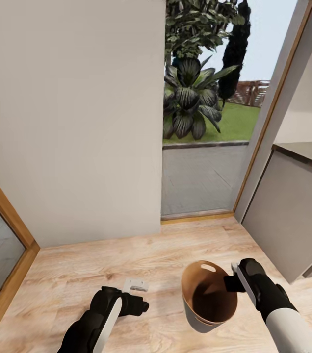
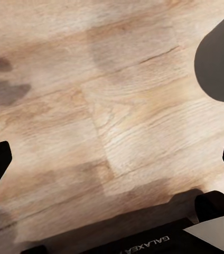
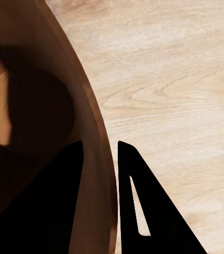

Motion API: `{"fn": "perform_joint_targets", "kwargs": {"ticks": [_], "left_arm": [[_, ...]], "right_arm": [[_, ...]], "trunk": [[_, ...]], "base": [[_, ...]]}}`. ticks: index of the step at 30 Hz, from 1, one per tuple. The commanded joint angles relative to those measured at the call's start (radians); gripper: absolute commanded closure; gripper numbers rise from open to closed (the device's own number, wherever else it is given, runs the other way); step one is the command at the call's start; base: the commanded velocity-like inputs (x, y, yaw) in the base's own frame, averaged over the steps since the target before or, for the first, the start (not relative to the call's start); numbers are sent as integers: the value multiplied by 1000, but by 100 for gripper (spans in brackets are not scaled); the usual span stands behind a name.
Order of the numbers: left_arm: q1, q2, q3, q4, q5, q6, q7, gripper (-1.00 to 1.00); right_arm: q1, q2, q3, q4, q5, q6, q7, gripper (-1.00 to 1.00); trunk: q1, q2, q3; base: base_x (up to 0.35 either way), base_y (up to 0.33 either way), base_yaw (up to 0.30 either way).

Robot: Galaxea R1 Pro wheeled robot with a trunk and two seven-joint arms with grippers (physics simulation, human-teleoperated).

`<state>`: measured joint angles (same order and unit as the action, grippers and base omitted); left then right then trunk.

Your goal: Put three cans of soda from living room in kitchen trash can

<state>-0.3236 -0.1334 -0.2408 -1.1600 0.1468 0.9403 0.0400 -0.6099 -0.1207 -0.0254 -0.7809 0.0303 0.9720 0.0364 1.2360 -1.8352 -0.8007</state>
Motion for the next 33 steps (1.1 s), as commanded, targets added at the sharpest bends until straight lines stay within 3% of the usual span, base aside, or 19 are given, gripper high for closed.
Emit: {"fn": "perform_joint_targets", "kwargs": {"ticks": [1, 33], "left_arm": [[0, 0, 0, 1, 0, -6, 0, -100], [-28, -4, 0, 121, 4, -41, 1, -100]], "right_arm": [[-2, 3, 1, -1, -15, 2, 3, 100], [-4, 7, 3, 0, -15, -11, 1, 100]], "trunk": [[-4, 7, 3], [-127, 231, 150]], "base": [[0, 0, 0], [0, 0, 0]]}}
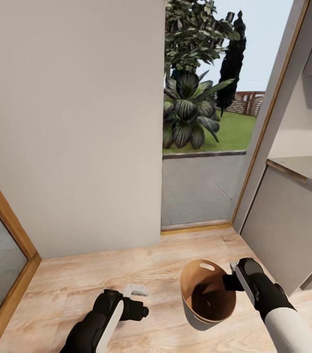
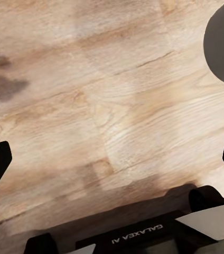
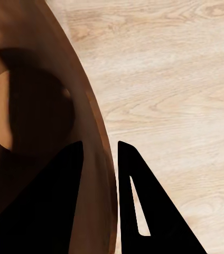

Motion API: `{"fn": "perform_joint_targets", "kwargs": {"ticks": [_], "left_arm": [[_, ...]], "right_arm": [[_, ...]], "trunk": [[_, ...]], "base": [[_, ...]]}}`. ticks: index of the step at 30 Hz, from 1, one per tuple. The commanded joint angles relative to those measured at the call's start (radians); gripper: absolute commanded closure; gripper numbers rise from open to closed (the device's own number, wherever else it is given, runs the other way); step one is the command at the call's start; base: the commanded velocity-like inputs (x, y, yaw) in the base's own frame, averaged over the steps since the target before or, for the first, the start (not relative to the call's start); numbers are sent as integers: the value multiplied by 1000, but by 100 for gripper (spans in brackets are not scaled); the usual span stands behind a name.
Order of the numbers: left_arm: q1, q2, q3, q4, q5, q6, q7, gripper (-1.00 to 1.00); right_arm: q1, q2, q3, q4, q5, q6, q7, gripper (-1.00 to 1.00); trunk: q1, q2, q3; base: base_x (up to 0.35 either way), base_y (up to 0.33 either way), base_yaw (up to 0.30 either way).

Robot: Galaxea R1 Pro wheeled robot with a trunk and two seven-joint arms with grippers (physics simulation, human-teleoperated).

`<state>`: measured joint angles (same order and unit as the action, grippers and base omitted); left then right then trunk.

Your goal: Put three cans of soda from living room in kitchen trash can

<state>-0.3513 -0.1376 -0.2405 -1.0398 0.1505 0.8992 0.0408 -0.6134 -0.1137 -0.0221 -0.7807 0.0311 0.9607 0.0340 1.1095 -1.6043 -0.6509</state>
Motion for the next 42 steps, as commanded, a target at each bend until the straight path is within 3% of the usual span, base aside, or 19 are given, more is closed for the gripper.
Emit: {"fn": "perform_joint_targets", "kwargs": {"ticks": [1, 37, 42], "left_arm": [[-3, 0, 0, 9, 1, -3, 0, -100], [-10, 2, 0, 28, -1, -8, 0, -100], [-27, 2, 1, 77, 0, -22, 0, -100]], "right_arm": [[0, 0, -1, 0, -16, 0, 4, 100], [4, 1, 6, 6, -15, -34, 3, 100], [8, -4, 5, 11, -21, -48, 3, 100]], "trunk": [[-4, 7, 5], [-142, 259, 177], [-161, 294, 201]], "base": [[0, 0, 0], [0, 0, 0], [0, 0, 0]]}}
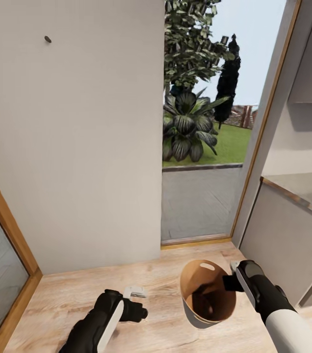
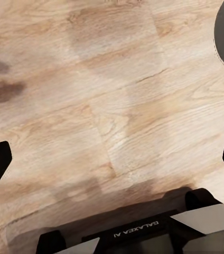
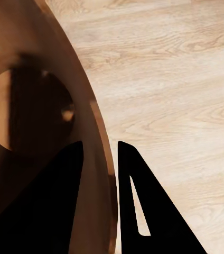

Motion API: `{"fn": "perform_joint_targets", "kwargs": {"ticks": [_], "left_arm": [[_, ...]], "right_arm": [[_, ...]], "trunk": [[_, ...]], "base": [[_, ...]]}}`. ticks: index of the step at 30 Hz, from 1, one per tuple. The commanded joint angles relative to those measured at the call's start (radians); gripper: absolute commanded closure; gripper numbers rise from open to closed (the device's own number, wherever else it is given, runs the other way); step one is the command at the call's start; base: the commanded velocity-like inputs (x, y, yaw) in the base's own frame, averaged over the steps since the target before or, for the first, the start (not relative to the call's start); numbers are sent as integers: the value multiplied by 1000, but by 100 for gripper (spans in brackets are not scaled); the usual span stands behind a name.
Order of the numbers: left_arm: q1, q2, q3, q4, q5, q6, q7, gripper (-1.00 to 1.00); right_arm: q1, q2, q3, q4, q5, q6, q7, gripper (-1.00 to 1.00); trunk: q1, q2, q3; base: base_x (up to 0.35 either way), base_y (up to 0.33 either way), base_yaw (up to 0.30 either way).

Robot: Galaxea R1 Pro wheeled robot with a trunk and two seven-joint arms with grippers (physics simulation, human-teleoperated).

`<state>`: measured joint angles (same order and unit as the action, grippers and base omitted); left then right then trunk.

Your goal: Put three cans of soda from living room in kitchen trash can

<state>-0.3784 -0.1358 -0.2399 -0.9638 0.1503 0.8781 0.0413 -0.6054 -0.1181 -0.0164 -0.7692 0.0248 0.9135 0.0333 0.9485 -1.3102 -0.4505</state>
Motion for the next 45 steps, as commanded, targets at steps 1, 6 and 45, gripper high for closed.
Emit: {"fn": "perform_joint_targets", "kwargs": {"ticks": [1, 6, 45], "left_arm": [[-6, 0, 0, 13, 0, -6, 0, -100], [-66, 1, 9, 174, 1, -77, 2, -100], [-119, -3, 11, 383, 3, -199, 1, -100]], "right_arm": [[0, -1, -1, 0, -16, -10, 3, 100], [2, -5, -6, 65, -21, -109, 3, 100], [11, -11, -7, 246, -17, -288, 5, 100]], "trunk": [[-4, 7, 5], [-23, 42, 29], [-169, 308, 186]], "base": [[0, 0, 0], [0, 0, 0], [0, 0, 0]]}}
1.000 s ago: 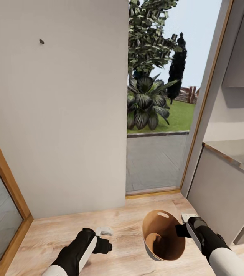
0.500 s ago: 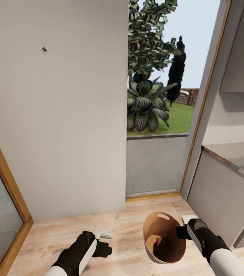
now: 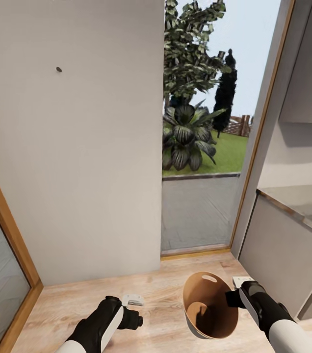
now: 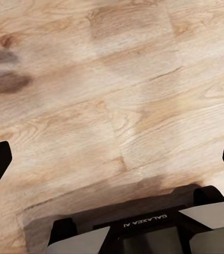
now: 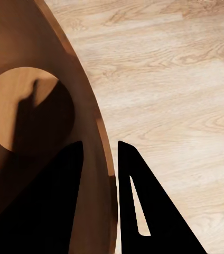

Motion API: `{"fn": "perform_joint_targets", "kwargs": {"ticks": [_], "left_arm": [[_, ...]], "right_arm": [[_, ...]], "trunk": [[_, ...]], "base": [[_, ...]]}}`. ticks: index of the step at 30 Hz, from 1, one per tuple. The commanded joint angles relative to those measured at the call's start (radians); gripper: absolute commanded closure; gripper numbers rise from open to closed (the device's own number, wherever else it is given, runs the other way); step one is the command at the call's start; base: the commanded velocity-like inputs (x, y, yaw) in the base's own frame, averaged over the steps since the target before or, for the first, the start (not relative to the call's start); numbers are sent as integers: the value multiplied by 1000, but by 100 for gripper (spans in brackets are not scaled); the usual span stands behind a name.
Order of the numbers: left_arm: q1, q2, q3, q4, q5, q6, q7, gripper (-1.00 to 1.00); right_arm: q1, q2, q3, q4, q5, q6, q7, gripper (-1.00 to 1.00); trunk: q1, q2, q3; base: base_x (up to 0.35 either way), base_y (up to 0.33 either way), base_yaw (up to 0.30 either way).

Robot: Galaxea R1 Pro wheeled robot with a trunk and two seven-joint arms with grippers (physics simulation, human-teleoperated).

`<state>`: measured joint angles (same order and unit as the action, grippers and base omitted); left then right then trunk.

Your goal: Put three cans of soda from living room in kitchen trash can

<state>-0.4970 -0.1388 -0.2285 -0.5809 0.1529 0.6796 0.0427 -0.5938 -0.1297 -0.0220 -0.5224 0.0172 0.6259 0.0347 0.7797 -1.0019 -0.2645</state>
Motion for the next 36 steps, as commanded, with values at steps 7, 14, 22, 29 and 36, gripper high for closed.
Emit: {"fn": "perform_joint_targets", "kwargs": {"ticks": [7, 14, 22, 29, 36], "left_arm": [[0, 0, 0, -2, 0, 0, -1, -100], [0, 1, 0, -2, 0, 0, -1, -100], [0, 0, 0, -2, 0, -1, -1, -100], [0, -1, 0, -4, 0, -2, -1, -100], [0, -1, 0, -4, 0, -2, -1, -100]], "right_arm": [[0, -1, -1, -1, -10, 0, 4, 100], [0, -1, -1, -1, -10, 0, 4, 100], [0, 0, -1, -1, -10, 0, 4, 100], [0, 1, -1, -1, -10, 0, 3, 100], [0, 0, -1, 0, -9, -42, 3, 100]], "trunk": [[0, 0, 3], [0, 0, 3], [0, 0, 3], [0, 0, 3], [-8, 14, 9]], "base": [[0, 0, 0], [0, 0, 0], [0, 0, 0], [0, 0, 0], [0, 0, 0]]}}
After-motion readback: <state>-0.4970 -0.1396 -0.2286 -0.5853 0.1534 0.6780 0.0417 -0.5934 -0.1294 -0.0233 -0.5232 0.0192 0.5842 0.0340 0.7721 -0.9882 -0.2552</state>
